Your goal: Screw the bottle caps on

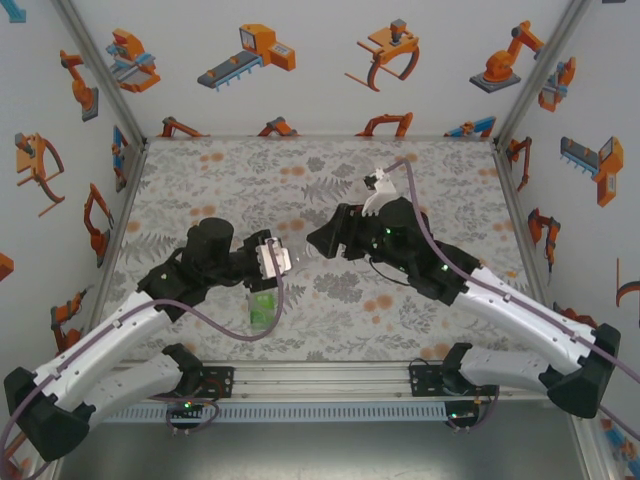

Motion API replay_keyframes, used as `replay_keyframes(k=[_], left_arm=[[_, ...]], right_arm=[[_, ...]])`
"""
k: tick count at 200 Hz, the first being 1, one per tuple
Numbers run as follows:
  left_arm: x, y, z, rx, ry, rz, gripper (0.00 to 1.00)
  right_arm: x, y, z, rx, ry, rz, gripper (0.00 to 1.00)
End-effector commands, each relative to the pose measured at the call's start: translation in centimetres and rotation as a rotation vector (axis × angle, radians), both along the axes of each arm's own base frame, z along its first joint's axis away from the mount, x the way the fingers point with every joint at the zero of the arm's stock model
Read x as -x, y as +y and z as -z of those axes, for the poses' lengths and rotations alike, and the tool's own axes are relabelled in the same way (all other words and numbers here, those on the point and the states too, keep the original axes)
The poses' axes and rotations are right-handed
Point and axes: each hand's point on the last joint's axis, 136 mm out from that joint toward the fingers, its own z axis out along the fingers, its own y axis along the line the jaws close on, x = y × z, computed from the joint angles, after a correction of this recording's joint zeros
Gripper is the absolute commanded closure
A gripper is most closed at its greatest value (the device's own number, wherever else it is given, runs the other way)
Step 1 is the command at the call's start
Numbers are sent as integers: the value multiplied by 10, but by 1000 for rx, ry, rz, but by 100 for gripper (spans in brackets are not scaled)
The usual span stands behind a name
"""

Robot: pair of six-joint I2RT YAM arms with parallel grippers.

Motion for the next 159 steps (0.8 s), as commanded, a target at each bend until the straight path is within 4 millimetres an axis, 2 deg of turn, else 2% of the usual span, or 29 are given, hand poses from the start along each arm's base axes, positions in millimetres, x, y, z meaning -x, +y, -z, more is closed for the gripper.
replay_keyframes(k=[1,31,63,82,102,141,159], left_arm=[[10,-1,-1,10,1,44,100],[17,-2,-3,13,15,77,100],[32,-3,-8,34,40,140,100],[38,-4,-11,48,48,167,100],[42,-4,-15,53,60,184,100],[47,-4,-16,64,75,196,100],[46,-4,-16,62,76,193,100]], right_arm=[[22,1,-53,81,-382,-174,34],[51,5,-54,232,-704,-379,34],[89,13,-37,350,-935,-674,34],[101,18,-25,392,-987,-808,35],[104,22,-19,414,-991,-880,39],[111,25,-17,388,-1007,-908,51],[113,26,-14,380,-1007,-919,53]])
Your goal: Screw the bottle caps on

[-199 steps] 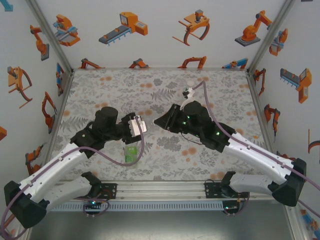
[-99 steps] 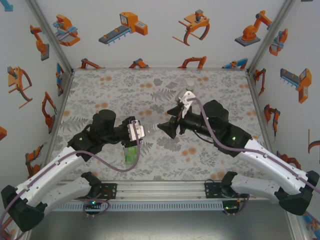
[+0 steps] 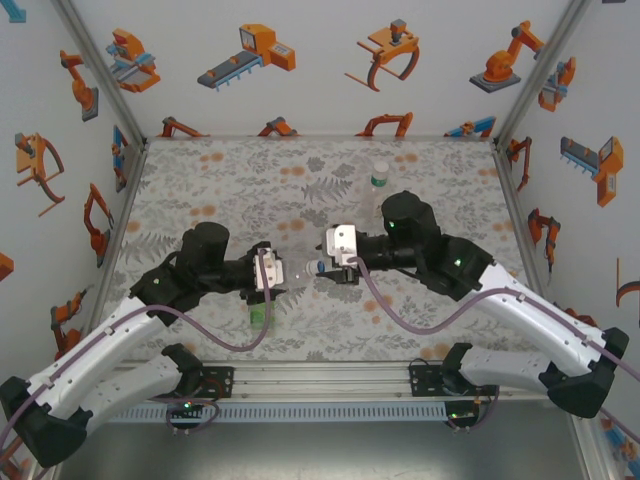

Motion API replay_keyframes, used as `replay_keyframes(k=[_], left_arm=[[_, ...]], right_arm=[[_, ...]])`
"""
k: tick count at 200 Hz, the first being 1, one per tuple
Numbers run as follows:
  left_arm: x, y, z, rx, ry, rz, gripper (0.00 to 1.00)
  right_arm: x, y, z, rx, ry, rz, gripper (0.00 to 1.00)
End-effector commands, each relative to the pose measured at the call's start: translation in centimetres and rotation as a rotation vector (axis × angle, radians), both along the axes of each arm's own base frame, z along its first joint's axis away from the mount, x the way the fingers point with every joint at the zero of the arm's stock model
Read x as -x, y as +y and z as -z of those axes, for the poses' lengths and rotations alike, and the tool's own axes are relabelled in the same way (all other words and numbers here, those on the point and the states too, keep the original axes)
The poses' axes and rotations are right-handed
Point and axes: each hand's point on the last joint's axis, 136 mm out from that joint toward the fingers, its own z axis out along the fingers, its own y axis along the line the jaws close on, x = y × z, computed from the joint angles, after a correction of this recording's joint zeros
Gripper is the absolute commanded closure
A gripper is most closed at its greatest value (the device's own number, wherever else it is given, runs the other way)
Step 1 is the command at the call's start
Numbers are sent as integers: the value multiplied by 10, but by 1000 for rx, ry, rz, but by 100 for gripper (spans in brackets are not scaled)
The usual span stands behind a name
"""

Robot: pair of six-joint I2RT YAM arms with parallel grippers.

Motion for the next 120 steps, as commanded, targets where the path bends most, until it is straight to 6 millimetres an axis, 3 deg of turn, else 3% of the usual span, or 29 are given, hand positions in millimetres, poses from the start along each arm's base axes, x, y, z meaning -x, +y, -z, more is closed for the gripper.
replay_keyframes(k=[1,66,120], left_arm=[[8,-2,-15,36,-8,39,100],[9,-2,-16,42,-10,38,100],[9,-3,-17,48,-9,43,100]], right_arm=[[14,-1,-3,-21,-40,-77,53],[20,3,12,26,0,-96,53],[14,6,18,19,-6,-60,61]])
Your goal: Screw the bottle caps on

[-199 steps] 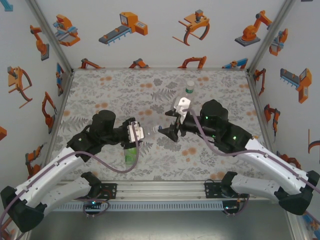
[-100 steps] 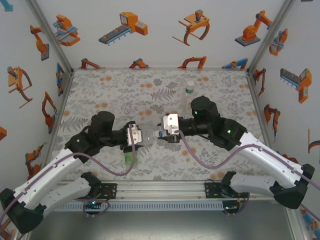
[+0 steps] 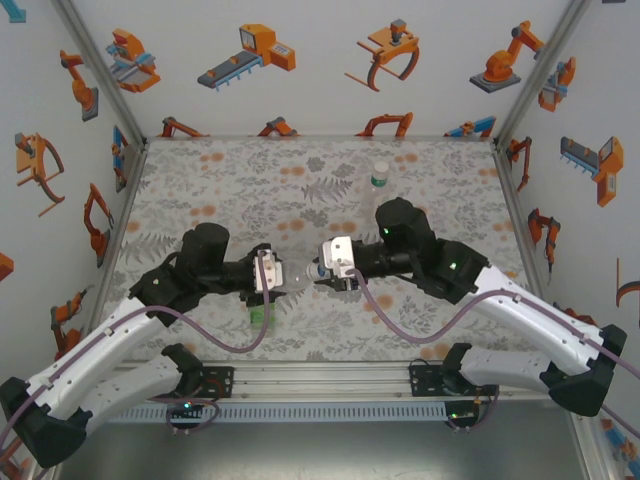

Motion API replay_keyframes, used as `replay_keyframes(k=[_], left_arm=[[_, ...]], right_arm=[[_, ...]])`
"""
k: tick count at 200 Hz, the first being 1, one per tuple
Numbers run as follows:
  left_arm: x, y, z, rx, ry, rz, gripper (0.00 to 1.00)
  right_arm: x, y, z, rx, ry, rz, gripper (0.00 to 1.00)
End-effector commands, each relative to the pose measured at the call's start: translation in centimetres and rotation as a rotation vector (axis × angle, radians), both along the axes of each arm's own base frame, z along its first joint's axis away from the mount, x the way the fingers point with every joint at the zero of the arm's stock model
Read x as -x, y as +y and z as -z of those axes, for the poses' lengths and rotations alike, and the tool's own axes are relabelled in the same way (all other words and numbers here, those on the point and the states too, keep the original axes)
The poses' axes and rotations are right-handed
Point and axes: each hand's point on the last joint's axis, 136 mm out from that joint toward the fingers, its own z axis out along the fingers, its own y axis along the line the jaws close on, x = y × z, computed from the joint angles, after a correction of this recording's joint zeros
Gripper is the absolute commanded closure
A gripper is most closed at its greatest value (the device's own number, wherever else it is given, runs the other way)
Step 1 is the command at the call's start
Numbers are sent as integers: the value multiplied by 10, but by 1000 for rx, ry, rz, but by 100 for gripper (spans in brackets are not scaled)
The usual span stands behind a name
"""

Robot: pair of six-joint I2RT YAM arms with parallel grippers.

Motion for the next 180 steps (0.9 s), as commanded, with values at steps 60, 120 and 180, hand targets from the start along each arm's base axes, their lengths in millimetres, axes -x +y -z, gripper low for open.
replay_keyframes(k=[60,120,180], left_arm=[[6,-3,-17,49,-14,28,100],[6,-5,-17,53,-8,35,100],[3,-5,-17,51,-17,28,100]], right_arm=[[-6,3,1,-26,-16,45,59],[-6,-1,0,-37,-28,57,61],[-13,0,-3,-57,11,114,100]])
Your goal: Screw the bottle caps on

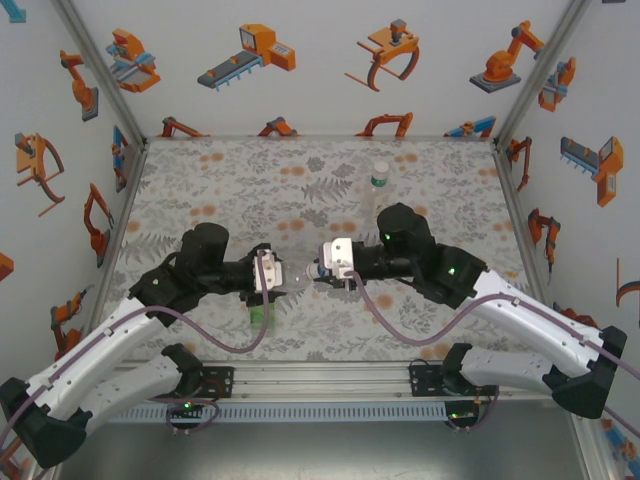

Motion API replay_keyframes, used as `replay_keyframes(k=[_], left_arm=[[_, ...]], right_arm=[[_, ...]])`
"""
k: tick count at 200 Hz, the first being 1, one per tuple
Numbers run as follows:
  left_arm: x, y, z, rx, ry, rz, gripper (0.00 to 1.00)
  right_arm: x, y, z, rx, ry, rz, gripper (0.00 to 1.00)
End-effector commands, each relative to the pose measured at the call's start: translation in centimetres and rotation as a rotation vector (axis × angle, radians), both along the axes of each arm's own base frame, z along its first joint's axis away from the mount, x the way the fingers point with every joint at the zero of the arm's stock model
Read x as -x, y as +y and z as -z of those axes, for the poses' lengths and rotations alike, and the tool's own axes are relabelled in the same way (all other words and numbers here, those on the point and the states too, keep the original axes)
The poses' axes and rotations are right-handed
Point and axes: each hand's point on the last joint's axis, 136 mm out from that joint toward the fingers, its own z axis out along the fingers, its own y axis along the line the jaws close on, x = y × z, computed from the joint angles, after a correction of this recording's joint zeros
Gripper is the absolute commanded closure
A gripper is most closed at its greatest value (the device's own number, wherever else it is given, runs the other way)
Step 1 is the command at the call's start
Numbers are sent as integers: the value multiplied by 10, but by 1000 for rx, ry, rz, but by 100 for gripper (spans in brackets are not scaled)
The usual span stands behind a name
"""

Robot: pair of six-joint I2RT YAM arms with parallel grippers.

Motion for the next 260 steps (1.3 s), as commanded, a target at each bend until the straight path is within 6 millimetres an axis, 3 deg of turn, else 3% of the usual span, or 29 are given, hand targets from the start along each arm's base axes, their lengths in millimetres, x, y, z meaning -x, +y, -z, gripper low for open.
replay_keyframes(k=[1,27,57,83,106,120,138,162,177,187,209,230,260], left_arm=[[3,-5,-15,44,-16,26,100],[-14,-4,-18,60,-48,-58,100],[-34,-4,-23,77,-110,-139,100],[-44,-9,-24,81,-124,-162,100],[-56,-12,-19,77,-132,-197,100],[-60,-14,-17,62,-142,-199,100],[-62,-14,-17,39,-143,-198,100],[-58,-13,-16,25,-142,-175,100],[-53,-11,-13,18,-134,-165,100],[-50,-10,-11,17,-125,-156,100],[-39,-10,-11,19,-93,-121,100],[-29,-10,-14,30,-53,-89,100],[-17,-7,-17,46,-15,-64,100]], right_arm=[[-6,0,-8,-38,22,59,100],[-37,-4,-16,-122,213,311,100],[-69,-15,-15,-304,620,607,100],[-93,-29,2,-419,975,877,100],[-112,-49,32,-519,1289,1162,100],[-115,-44,48,-549,1468,1206,100],[-122,-42,54,-610,1537,1197,100],[-128,-46,30,-666,1455,1154,100],[-130,-45,4,-649,1301,1073,52],[-128,-42,-14,-627,1182,999,39],[-118,-43,-47,-580,913,864,39],[-82,-30,-77,-491,610,573,41],[-27,-20,-81,-330,227,216,46]])
